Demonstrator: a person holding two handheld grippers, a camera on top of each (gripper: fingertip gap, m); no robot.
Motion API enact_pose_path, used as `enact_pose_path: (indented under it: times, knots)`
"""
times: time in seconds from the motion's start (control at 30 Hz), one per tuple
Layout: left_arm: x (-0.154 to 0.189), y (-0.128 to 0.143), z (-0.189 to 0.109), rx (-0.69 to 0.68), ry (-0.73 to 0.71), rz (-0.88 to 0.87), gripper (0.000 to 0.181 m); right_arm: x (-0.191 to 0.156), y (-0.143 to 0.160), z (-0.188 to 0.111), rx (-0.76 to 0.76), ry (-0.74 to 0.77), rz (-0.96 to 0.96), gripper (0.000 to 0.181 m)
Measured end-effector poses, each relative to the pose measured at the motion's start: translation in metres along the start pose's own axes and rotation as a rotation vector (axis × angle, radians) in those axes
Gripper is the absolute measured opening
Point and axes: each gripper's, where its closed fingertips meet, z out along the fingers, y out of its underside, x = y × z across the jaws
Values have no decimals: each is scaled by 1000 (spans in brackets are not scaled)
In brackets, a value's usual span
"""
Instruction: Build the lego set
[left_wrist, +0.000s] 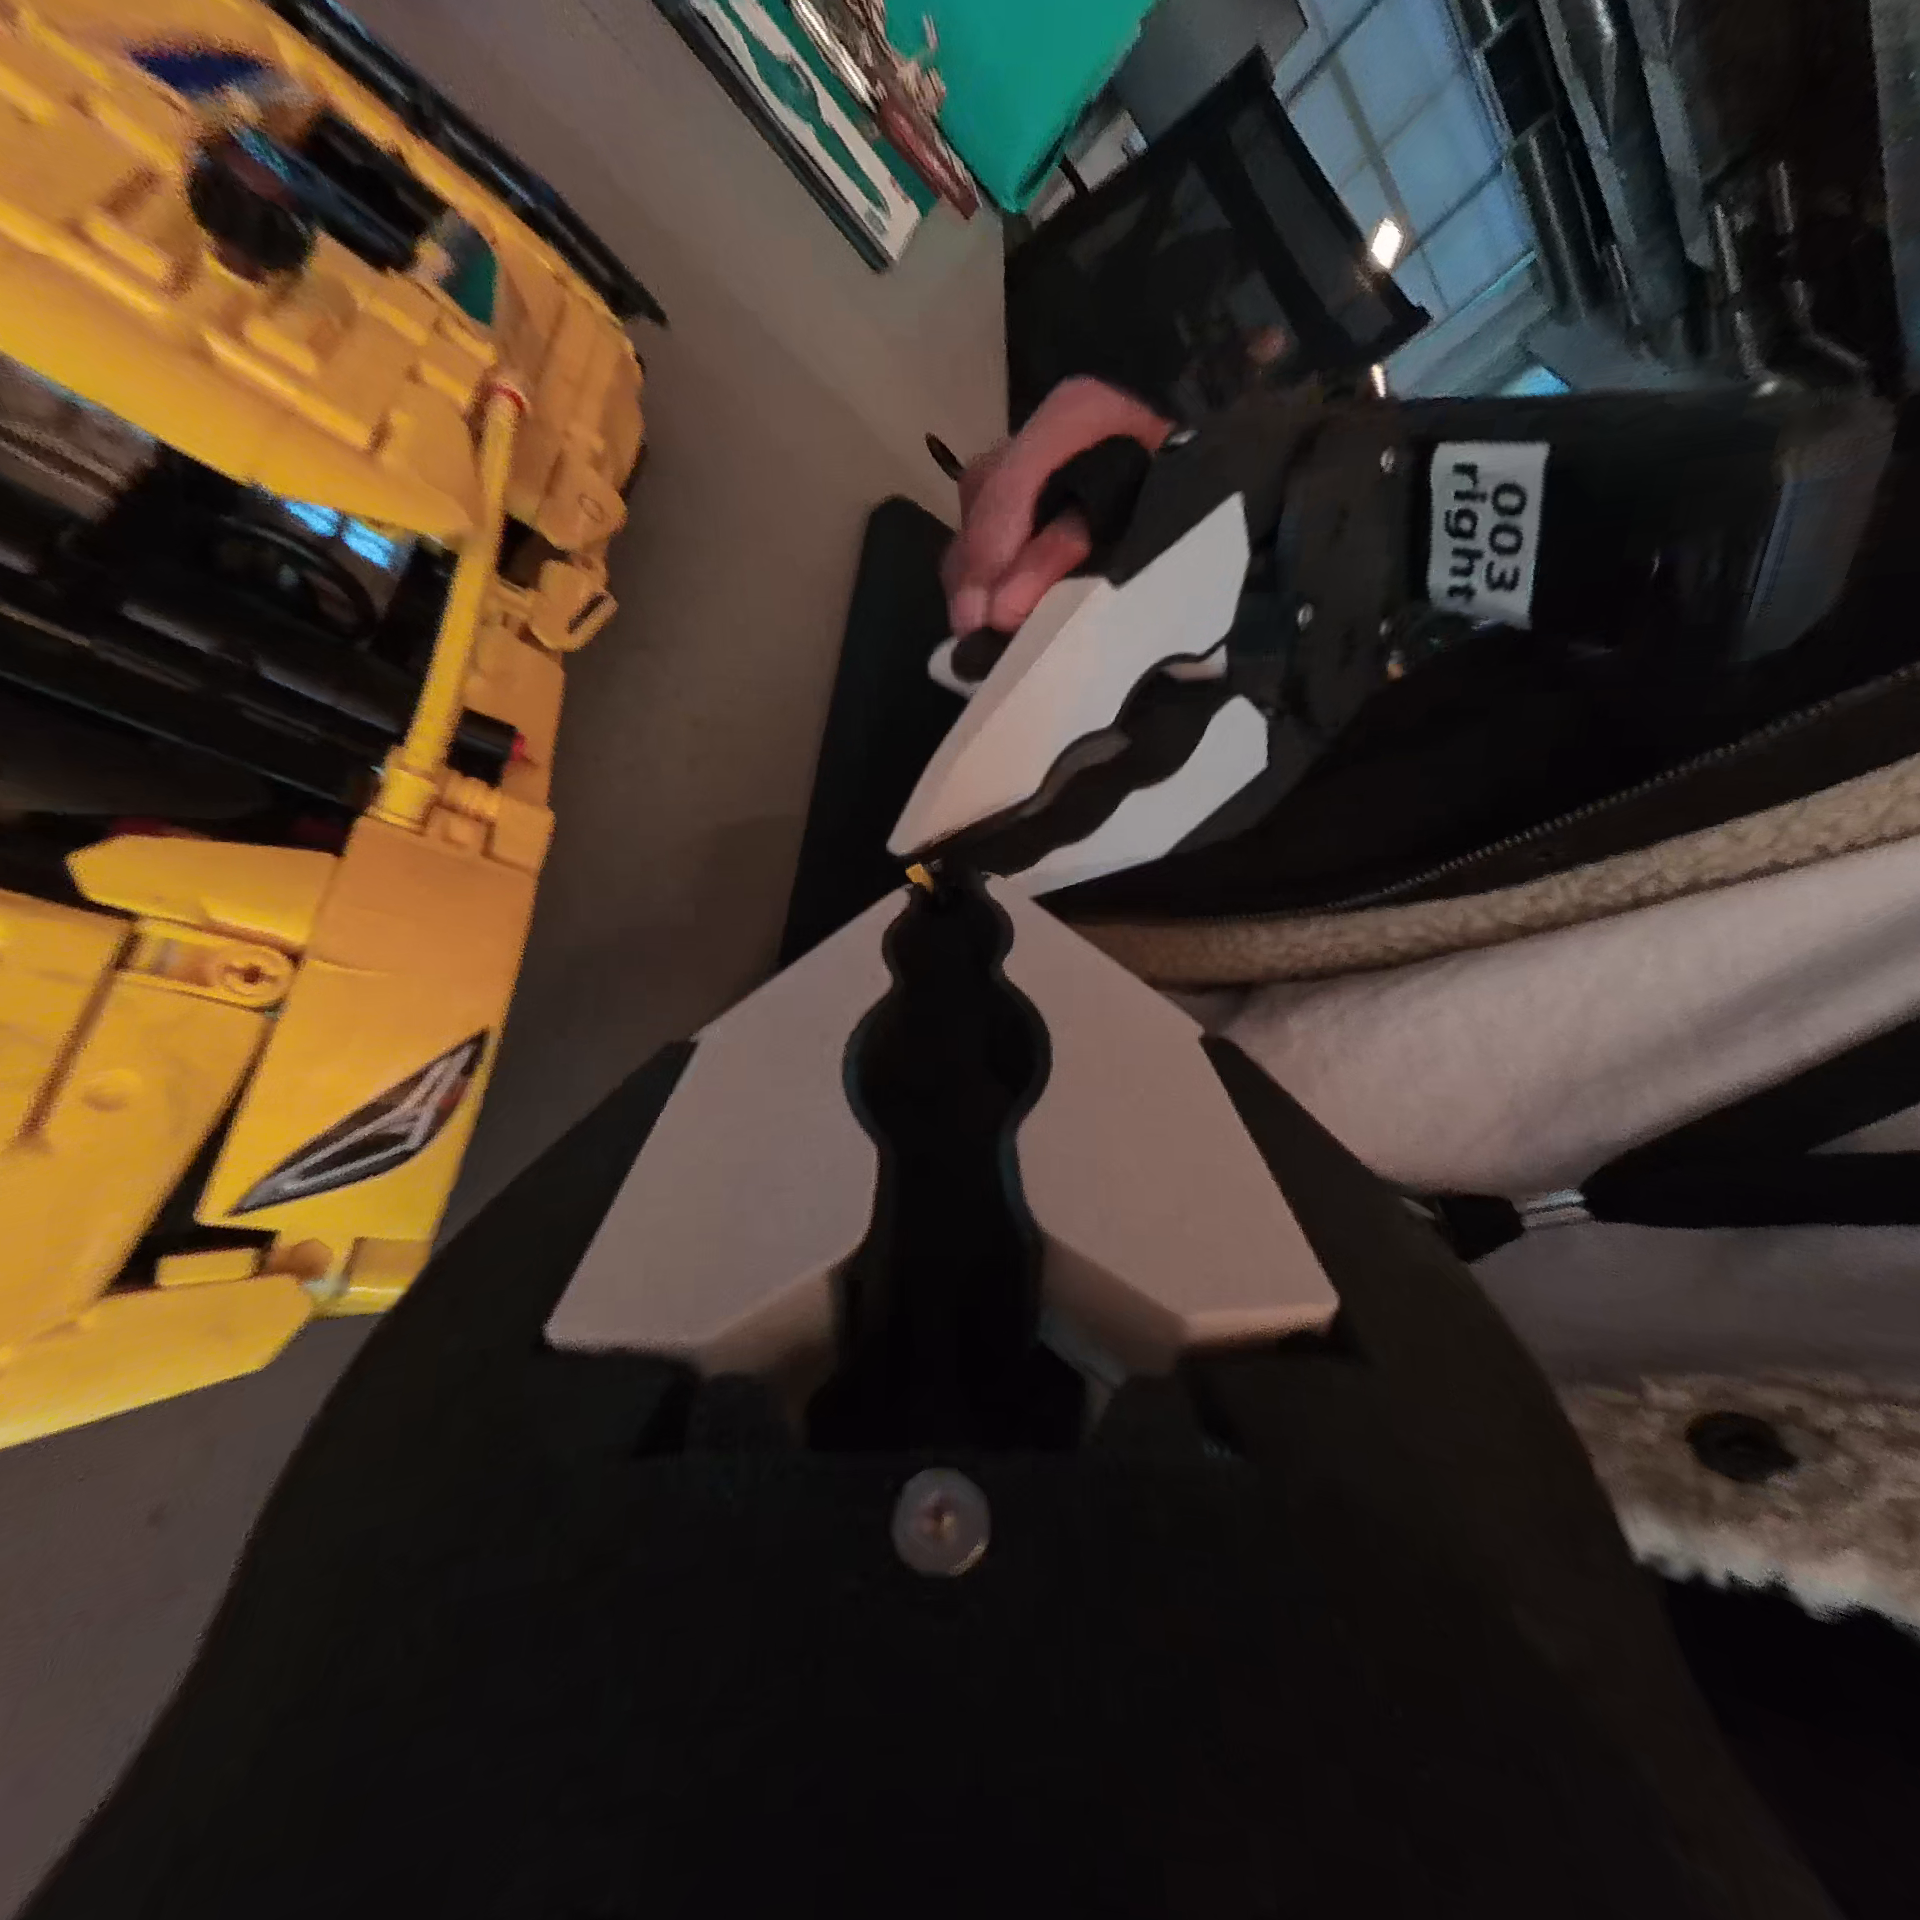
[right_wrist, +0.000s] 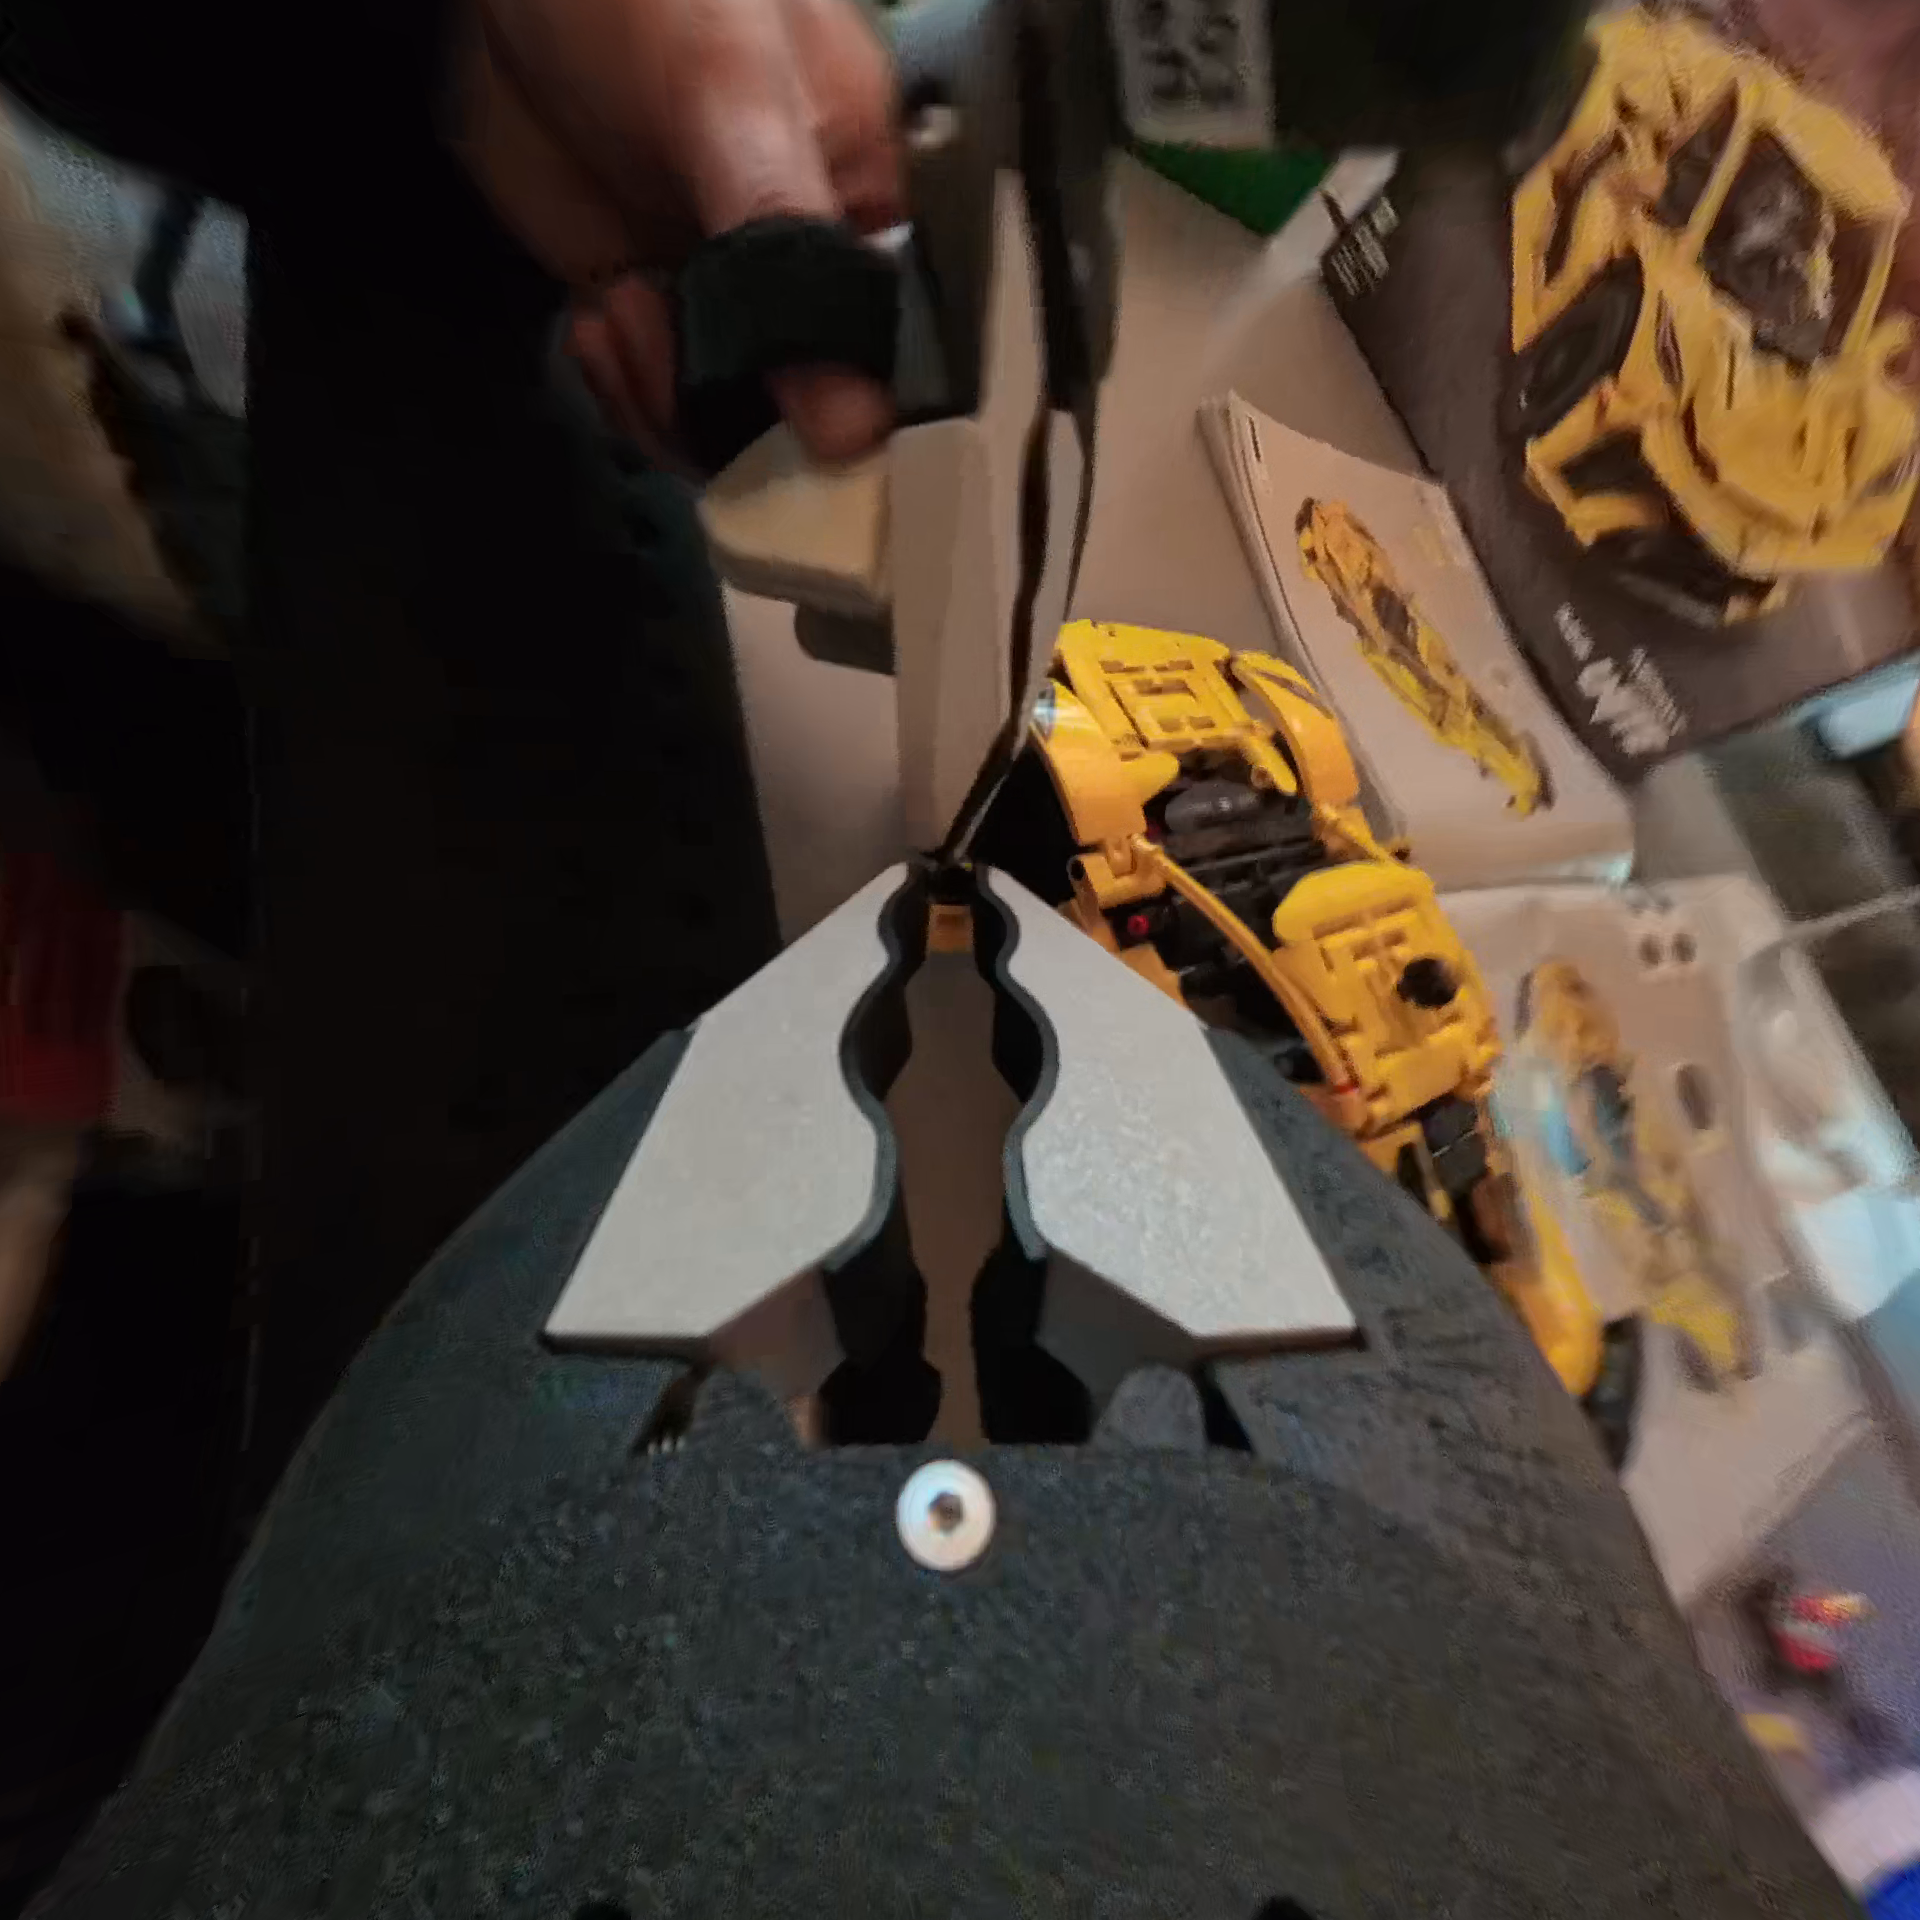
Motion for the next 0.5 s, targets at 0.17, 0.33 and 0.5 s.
enact_pose_path:
  times: [0.17, 0.33, 0.5]
  knots:
    - [-6, -19, -10, 115, -78, 101, 14, 11, 0, 9, 99, -108, 648, 7]
    - [-20, -34, -27, 209, -189, 209, 29, 19, 15, 17, 246, -318, 1484, 7]
    - [-45, -21, -21, 60, -375, 437, 24, 26, 24, 22, 233, -314, 1629, 7]
